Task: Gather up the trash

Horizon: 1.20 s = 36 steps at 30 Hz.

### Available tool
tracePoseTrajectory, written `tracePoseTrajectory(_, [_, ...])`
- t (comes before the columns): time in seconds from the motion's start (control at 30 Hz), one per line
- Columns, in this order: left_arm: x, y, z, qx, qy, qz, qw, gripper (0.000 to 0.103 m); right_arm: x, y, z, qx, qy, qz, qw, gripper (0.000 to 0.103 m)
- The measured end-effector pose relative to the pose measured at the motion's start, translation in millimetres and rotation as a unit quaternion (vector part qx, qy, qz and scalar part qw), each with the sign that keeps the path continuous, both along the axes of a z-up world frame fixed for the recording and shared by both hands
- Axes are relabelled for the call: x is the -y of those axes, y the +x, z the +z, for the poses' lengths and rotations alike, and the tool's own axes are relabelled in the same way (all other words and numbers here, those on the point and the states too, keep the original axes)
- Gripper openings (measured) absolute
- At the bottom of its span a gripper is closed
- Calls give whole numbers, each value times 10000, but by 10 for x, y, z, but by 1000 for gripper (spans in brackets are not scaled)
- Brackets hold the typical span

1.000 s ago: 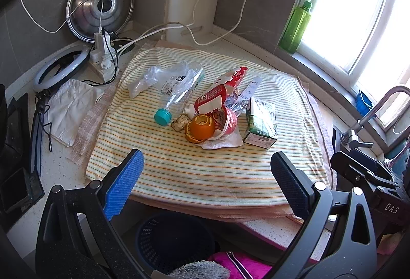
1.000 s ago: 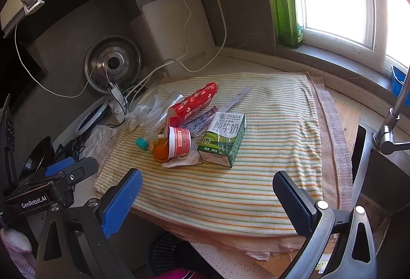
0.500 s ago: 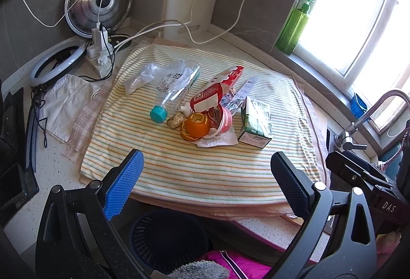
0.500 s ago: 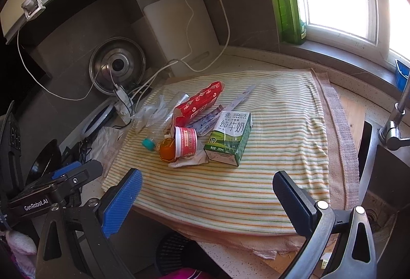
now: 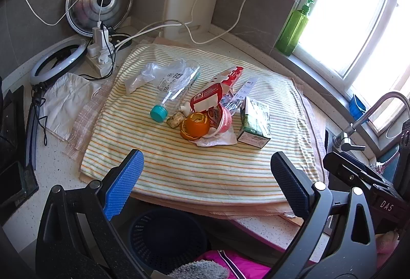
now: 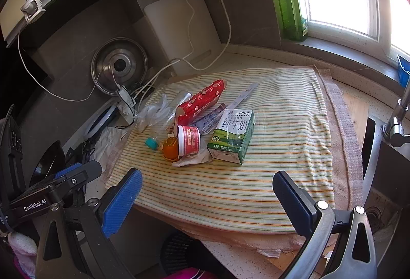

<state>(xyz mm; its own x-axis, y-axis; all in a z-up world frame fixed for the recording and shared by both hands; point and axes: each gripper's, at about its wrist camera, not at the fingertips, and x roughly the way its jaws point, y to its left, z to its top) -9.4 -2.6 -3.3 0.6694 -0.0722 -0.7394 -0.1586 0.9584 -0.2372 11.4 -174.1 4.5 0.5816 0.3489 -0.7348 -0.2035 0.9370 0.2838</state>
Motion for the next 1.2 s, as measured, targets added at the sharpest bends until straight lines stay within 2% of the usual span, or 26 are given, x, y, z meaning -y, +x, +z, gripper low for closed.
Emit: tracePoseTrajectory(1.2, [-6, -36, -61, -52, -38, 23, 10000, 101, -1, 76, -71, -126, 132, 28, 9998, 103])
